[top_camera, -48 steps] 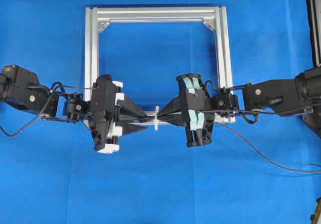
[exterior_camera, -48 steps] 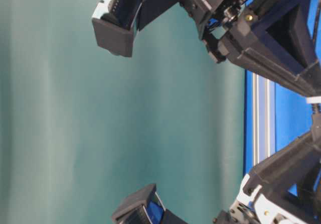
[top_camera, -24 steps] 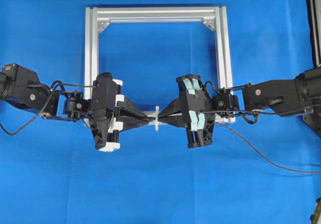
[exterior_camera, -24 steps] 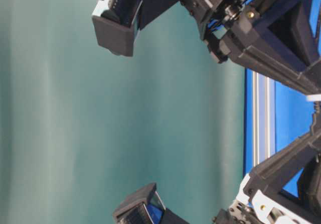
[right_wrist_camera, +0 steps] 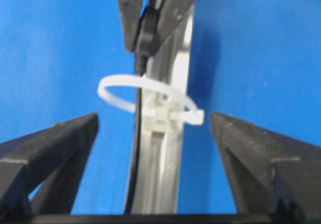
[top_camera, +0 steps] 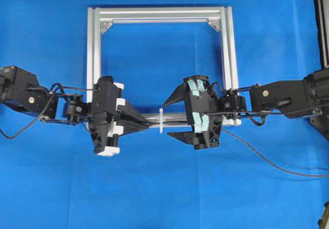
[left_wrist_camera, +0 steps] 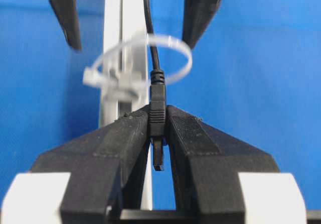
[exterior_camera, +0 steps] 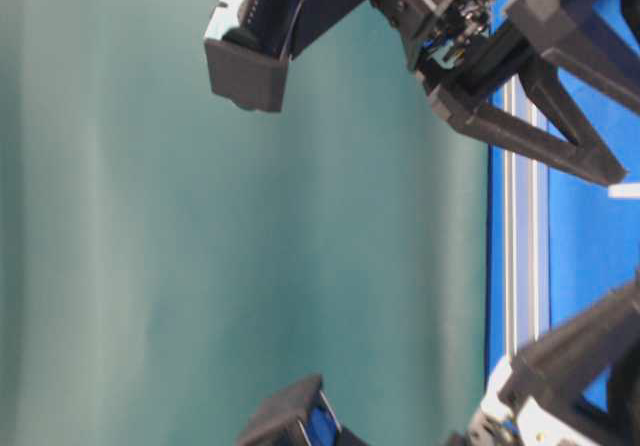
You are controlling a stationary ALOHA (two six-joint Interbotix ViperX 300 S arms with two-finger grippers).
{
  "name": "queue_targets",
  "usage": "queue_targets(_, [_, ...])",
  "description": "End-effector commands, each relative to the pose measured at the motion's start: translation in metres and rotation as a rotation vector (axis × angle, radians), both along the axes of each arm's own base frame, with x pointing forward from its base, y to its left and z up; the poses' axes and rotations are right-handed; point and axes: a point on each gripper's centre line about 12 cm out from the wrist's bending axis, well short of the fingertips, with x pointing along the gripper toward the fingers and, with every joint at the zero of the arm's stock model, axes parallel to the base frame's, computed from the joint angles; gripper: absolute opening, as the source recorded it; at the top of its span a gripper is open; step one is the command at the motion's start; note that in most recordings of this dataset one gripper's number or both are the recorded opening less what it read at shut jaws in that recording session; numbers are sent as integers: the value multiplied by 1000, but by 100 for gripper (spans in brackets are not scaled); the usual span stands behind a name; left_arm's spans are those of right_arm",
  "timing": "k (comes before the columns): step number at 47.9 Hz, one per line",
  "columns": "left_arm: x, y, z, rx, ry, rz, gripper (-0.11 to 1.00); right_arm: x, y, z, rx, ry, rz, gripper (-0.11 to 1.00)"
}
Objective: Insert the wire through the string loop located in the center.
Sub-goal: 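Open the right gripper and pull the cable leftward through the loop with the left gripper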
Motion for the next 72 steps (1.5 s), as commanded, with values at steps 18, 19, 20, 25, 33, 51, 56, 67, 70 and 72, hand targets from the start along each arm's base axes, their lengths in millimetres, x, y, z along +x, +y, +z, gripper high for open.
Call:
queue_targets(18, [-62,7,13,3,10,-9,8,-11,-1,15,5,-35,-1,87])
queue_targets(19, [-66,8,12,3,15,-9,8,-11,-1,16,3,-37,0,87])
queue_targets(20, [-69,8,12,4,17,-9,8,-11,-1,16,3,-37,0,87])
queue_targets(25, [-89,11,9,3,33,-7,8,-10,-1,17,3,-41,1,87])
queue_targets(33, [-116,15,6,-25,56,7,8,-9,0,19,5,-47,2,87])
queue_targets(51, [-152,11,5,-70,74,-16,8,-7,0,20,6,-50,1,87])
queue_targets(56, [-148,10,4,-61,96,-18,8,-7,0,20,6,-52,1,87])
queue_targets(67, [-136,7,-1,-32,157,-32,8,-7,-1,21,5,-52,0,87])
queue_targets(70, [-136,7,-1,-24,156,-36,8,-8,0,20,6,-50,1,87])
queue_targets(72, [-136,7,0,-24,154,-36,8,-8,-1,20,6,-49,-1,87])
